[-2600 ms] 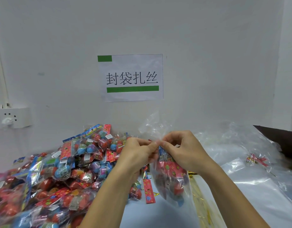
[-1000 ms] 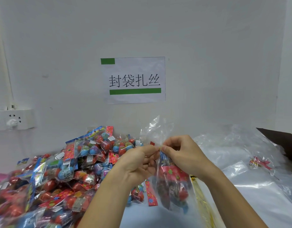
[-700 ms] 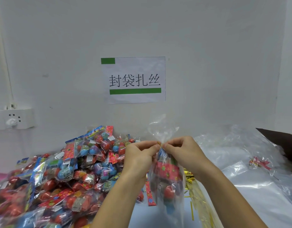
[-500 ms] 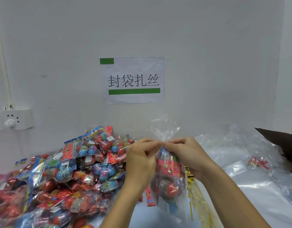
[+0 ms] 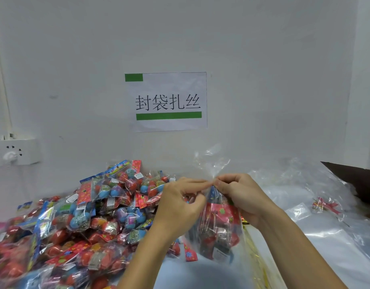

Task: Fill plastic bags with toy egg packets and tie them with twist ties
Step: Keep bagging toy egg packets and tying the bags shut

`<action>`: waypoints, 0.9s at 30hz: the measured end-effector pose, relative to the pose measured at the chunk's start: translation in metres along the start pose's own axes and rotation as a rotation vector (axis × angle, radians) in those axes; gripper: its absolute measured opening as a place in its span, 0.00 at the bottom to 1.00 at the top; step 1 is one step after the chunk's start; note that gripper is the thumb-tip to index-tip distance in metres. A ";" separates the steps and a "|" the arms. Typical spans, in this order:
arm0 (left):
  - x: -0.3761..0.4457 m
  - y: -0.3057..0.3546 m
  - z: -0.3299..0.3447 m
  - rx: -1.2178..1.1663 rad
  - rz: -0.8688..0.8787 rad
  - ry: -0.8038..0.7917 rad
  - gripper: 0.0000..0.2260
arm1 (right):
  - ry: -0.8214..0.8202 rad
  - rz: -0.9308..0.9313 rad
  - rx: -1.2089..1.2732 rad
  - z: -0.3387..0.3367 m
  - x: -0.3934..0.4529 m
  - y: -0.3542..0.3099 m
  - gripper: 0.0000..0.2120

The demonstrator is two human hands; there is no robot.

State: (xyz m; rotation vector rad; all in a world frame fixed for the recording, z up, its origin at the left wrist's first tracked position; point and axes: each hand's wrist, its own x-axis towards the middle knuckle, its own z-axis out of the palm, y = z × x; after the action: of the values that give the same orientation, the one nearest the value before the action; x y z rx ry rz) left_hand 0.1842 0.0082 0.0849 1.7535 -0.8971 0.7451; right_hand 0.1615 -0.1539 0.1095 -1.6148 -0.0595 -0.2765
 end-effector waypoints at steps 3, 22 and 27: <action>-0.001 -0.001 0.001 0.135 0.104 -0.027 0.17 | -0.047 0.018 0.075 -0.002 0.002 0.001 0.09; -0.001 0.000 0.003 -0.225 -0.232 0.061 0.11 | -0.162 -0.018 0.189 -0.009 -0.002 0.001 0.12; 0.004 -0.019 -0.011 -0.153 -0.404 -0.060 0.12 | -0.105 -0.037 0.313 -0.028 -0.001 -0.004 0.11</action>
State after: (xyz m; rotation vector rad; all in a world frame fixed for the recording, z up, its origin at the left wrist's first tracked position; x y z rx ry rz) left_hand 0.2014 0.0227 0.0822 1.7520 -0.5924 0.3527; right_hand 0.1555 -0.1814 0.1140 -1.3169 -0.2034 -0.1991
